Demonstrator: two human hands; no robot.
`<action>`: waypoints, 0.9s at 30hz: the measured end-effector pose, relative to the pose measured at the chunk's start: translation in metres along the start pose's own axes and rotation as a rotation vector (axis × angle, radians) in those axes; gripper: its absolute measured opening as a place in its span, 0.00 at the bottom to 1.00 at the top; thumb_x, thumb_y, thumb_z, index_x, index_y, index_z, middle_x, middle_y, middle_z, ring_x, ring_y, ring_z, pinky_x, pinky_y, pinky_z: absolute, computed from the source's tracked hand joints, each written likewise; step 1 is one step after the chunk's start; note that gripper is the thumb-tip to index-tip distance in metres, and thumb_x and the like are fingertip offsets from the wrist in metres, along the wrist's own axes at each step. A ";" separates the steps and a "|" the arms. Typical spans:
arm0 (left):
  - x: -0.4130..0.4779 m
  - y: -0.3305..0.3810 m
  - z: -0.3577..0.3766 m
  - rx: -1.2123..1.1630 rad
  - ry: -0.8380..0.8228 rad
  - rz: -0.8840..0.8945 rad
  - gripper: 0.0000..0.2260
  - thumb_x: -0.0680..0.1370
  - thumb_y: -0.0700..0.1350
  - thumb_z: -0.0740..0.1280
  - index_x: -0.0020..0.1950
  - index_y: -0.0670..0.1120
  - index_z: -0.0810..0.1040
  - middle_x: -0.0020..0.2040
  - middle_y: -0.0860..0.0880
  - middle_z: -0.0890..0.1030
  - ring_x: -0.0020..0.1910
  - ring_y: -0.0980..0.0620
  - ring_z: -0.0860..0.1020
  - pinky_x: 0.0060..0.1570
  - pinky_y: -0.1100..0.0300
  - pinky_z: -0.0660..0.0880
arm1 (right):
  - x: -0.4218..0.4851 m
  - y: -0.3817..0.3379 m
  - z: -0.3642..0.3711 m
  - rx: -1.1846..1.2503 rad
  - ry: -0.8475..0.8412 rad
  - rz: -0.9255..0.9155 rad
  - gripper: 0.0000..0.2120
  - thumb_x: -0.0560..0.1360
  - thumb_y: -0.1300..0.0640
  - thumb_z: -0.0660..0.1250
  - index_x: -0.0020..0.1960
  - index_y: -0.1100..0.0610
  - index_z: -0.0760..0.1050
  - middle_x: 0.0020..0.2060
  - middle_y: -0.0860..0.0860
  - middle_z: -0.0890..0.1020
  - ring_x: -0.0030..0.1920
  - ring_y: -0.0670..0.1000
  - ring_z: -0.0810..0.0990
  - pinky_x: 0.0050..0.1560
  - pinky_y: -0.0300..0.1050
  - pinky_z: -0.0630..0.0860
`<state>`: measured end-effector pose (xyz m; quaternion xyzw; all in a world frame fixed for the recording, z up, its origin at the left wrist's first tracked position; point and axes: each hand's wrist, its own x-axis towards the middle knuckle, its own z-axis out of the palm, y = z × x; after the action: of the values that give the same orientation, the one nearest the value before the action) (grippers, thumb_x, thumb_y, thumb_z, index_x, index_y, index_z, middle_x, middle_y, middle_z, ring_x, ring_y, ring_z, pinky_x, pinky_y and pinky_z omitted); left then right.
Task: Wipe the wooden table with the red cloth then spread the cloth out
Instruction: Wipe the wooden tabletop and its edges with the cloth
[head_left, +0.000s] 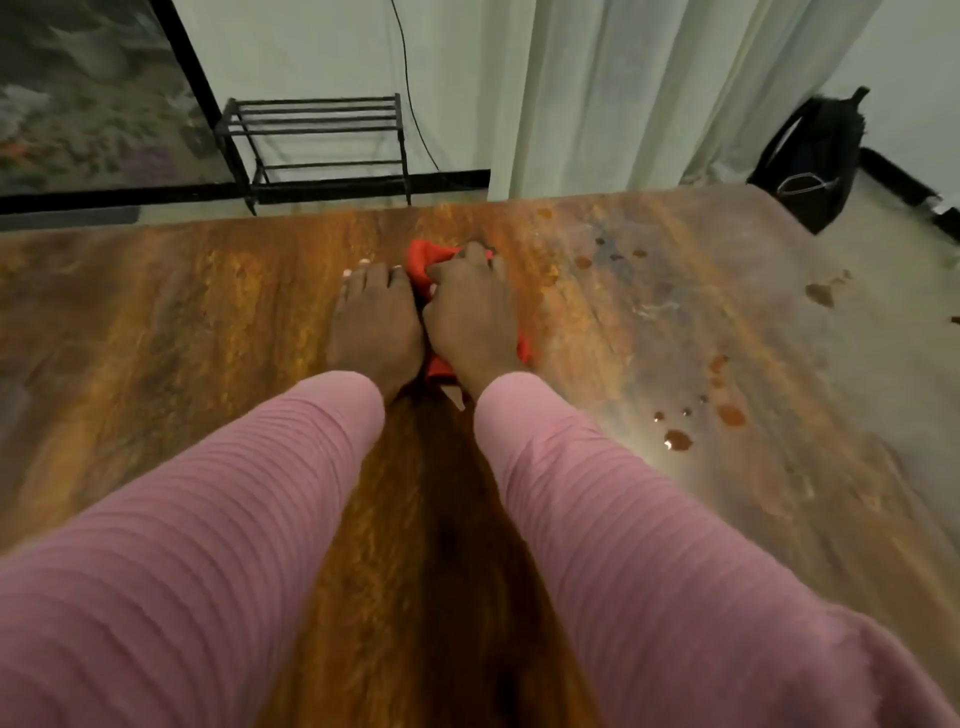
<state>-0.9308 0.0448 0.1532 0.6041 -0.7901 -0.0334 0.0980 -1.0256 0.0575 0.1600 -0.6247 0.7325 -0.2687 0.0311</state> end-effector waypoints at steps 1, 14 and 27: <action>0.007 0.008 -0.001 -0.011 0.009 -0.009 0.20 0.81 0.45 0.54 0.72 0.40 0.65 0.72 0.39 0.66 0.72 0.41 0.61 0.74 0.46 0.54 | 0.004 0.008 -0.004 -0.026 0.005 -0.019 0.11 0.74 0.57 0.62 0.53 0.55 0.80 0.58 0.55 0.73 0.59 0.59 0.68 0.58 0.54 0.71; 0.044 0.031 0.030 -0.155 0.141 -0.118 0.20 0.82 0.44 0.54 0.73 0.41 0.65 0.74 0.42 0.63 0.76 0.43 0.56 0.75 0.49 0.51 | 0.088 0.049 0.001 -0.081 -0.049 -0.102 0.08 0.74 0.58 0.63 0.49 0.56 0.79 0.57 0.56 0.74 0.59 0.59 0.70 0.56 0.53 0.72; 0.042 0.033 0.029 -0.136 0.103 -0.079 0.22 0.82 0.44 0.53 0.75 0.39 0.61 0.76 0.42 0.61 0.76 0.44 0.54 0.75 0.51 0.48 | 0.116 0.057 -0.001 -0.031 -0.254 -0.211 0.15 0.77 0.56 0.64 0.63 0.52 0.77 0.63 0.53 0.73 0.64 0.56 0.68 0.66 0.51 0.67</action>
<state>-0.9788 0.0110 0.1351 0.6277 -0.7555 -0.0598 0.1780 -1.1022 -0.0460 0.1699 -0.7274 0.6572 -0.1782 0.0855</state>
